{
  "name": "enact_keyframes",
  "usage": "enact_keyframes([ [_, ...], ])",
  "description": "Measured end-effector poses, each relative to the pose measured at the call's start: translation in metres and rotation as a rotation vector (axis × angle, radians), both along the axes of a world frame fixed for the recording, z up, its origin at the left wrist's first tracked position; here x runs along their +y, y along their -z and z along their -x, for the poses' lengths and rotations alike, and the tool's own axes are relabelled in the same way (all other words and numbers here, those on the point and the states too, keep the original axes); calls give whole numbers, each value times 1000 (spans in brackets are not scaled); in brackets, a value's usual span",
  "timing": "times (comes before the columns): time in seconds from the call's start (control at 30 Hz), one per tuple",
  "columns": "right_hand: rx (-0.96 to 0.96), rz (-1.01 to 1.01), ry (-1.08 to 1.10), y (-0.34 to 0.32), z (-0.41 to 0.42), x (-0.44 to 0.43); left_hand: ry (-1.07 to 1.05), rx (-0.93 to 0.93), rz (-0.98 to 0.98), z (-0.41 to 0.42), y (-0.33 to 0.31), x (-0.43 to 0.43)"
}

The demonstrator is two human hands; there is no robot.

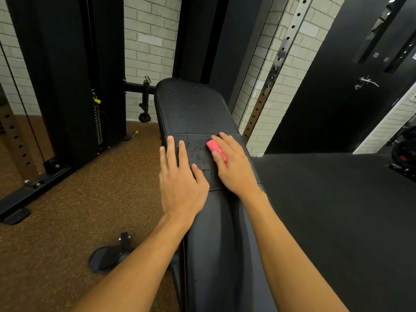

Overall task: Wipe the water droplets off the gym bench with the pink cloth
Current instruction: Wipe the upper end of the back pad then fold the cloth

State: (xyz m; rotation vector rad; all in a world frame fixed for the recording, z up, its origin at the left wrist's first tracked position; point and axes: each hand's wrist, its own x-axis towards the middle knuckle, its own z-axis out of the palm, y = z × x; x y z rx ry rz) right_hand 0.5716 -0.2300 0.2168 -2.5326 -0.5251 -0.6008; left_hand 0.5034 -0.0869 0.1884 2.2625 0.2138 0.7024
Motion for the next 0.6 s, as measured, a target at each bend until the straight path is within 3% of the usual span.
enact_keyframes([
  [0.13, 24, -62, 139, -7, -14, 27, 4, -3, 7, 0, -1, 0],
  [0.33, 14, 38, -108, -3, 8, 21, 6, -20, 37, 1, 1, -1],
  [0.5, 34, -42, 76, -8, -10, 19, 10, -32, 44, 0, 0, 0],
  [0.6, 27, -34, 31, -12, -13, 38, 15, -40, 64, -1, 2, 1],
])
